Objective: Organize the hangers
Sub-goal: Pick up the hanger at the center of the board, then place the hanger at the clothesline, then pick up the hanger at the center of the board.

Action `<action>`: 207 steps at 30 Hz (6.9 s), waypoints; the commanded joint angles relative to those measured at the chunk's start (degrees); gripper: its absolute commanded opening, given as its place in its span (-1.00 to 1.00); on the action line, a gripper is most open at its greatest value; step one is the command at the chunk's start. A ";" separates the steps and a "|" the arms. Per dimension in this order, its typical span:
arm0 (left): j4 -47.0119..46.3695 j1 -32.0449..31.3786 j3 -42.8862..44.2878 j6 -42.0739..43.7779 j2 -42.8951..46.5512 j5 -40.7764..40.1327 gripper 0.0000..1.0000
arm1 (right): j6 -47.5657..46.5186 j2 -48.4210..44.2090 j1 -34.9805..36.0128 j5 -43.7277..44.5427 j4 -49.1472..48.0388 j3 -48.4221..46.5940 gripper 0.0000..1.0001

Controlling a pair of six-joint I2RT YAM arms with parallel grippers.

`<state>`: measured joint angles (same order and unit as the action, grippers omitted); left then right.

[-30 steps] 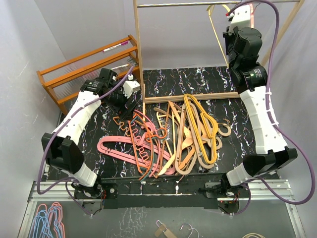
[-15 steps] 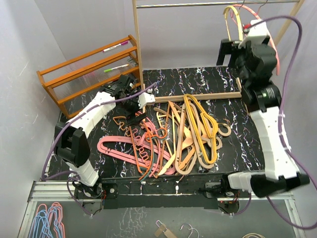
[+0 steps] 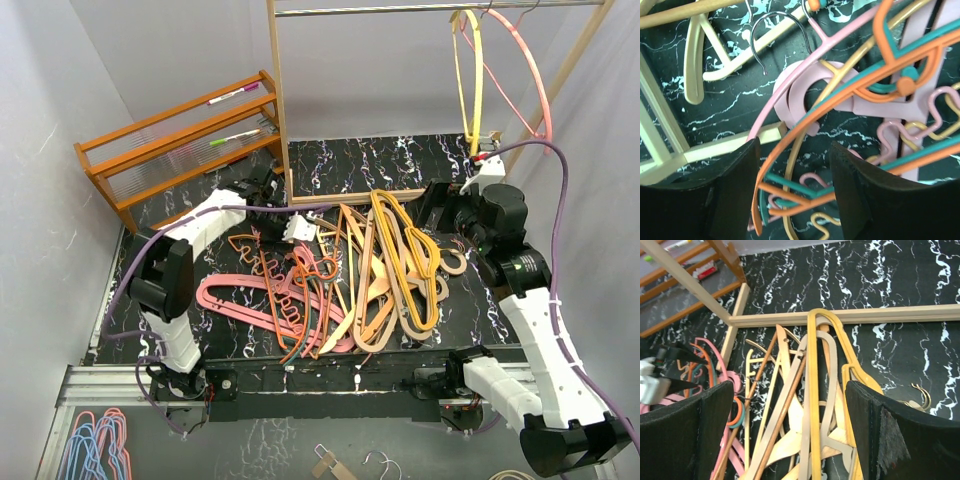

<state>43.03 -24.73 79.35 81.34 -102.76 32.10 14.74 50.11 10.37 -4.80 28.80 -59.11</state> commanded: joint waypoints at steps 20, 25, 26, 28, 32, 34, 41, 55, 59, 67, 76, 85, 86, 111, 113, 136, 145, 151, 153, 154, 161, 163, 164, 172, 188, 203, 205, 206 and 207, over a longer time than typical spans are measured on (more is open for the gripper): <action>-0.89 -2.87 -1.84 10.18 -3.75 2.56 -1.00 | 4.00 -1.24 -0.02 -4.51 -5.99 2.57 0.97; 2.39 -2.87 -2.88 11.22 -1.96 1.64 -1.00 | 4.48 -1.42 0.00 -5.29 -6.87 5.03 0.97; 2.93 -2.87 -3.11 11.43 -1.36 1.34 -1.00 | 4.58 -1.37 0.00 -5.52 -7.09 5.84 0.97; 4.26 -2.87 -3.02 11.71 0.52 1.06 -1.00 | 4.87 -1.02 -0.03 -7.26 -7.94 7.18 0.97; 7.94 -2.61 -0.50 12.03 4.28 0.92 -1.00 | 4.09 3.26 -0.01 -24.30 -11.60 10.81 0.97; 9.47 -2.28 1.42 11.29 5.57 1.05 -1.00 | 4.42 6.24 0.17 -31.55 -14.19 12.87 0.97; 9.35 -1.00 5.29 6.91 8.15 1.24 -1.00 | 5.32 8.90 3.82 -38.74 -24.02 17.96 0.97; 5.26 1.98 13.51 2.01 6.78 2.08 -1.00 | 6.47 14.57 12.45 -42.78 -33.08 22.48 0.97; 5.45 2.40 15.34 0.96 6.38 3.30 -1.00 | 7.06 14.90 12.72 -41.75 -35.29 23.93 0.97; 4.17 2.49 14.76 -0.40 6.43 3.76 -1.00 | 10.56 12.65 13.01 -38.42 -38.18 23.47 -0.55; 4.52 2.73 22.31 -17.12 6.24 4.01 0.89 | 7.40 4.61 15.62 -21.22 -23.63 14.31 -0.85; 8.45 4.32 35.64 -46.04 7.07 -1.30 0.95 | -6.00 3.38 18.98 11.43 -4.59 -7.35 -0.84; 7.52 4.38 34.14 -47.01 7.83 -3.55 0.95 | -7.30 3.56 18.94 12.71 -4.16 -9.19 -0.84; -5.29 3.86 -5.17 -36.82 16.24 -11.14 0.95 | -25.97 22.31 18.54 28.35 -10.33 -39.64 -0.85; -5.85 3.41 -5.66 -36.86 15.98 -11.55 0.95 | -25.91 23.26 17.41 27.58 -11.00 -40.32 -0.84; -4.36 0.53 -5.71 -31.92 11.24 -14.83 0.95 | -15.96 26.64 -3.85 10.91 -10.10 -39.45 -0.79; -12.57 -2.82 -7.39 -29.36 4.19 -20.04 0.83 | -11.98 16.08 -3.96 -3.26 -10.43 -32.63 0.97; -13.29 -2.95 -4.57 -26.03 0.87 -13.12 0.73 | -8.64 9.04 -4.00 -8.83 -9.69 -22.62 0.97; -10.95 -3.04 -3.48 -24.58 0.02 -10.97 0.66 | -8.96 7.58 -3.97 -7.65 -8.68 -20.48 0.97; -10.45 -3.09 -3.47 -24.10 -0.06 -10.31 0.65 | -9.06 6.98 -4.00 -6.93 -8.47 -19.76 0.97; -13.21 -3.39 -7.30 -23.76 -0.26 -11.60 0.59 | -9.30 6.29 -3.96 -6.31 -8.24 -18.65 0.97; -14.96 -3.48 -8.21 -24.38 -0.70 -12.80 0.52 | -9.21 6.64 -4.01 -6.58 -8.44 -18.76 0.97; -15.78 -3.47 -8.65 -24.64 -0.89 -13.23 0.47 | -9.21 6.87 -3.96 -6.67 -8.54 -18.74 0.97; -18.77 -3.48 -9.05 -25.62 -3.54 -14.61 0.33 | -9.25 7.36 -4.00 -6.68 -8.90 -18.32 0.97; -14.58 -3.57 -8.93 -24.89 -0.18 -13.64 -1.00 | -5.18 5.88 -3.96 -14.44 -9.37 -8.61 0.97; -4.55 -3.35 -4.02 -24.33 12.02 -12.77 -1.00 | 2.27 5.47 0.00 -42.62 -13.04 10.63 0.97; -4.03 -3.03 -2.97 -24.60 12.80 -13.15 -1.00 | 3.47 5.08 3.06 -42.50 -13.81 12.52 0.97; -3.73 -2.70 -2.38 -24.71 12.94 -13.30 -1.00 | 4.00 4.81 4.68 -42.38 -14.23 13.47 0.97; -3.41 -2.18 -1.56 -24.81 13.05 -13.18 -1.00 | 4.61 4.44 6.56 -41.94 -14.89 14.64 0.98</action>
<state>38.28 -28.21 73.52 57.91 -93.41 17.39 16.01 56.95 11.84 -43.09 19.46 -46.89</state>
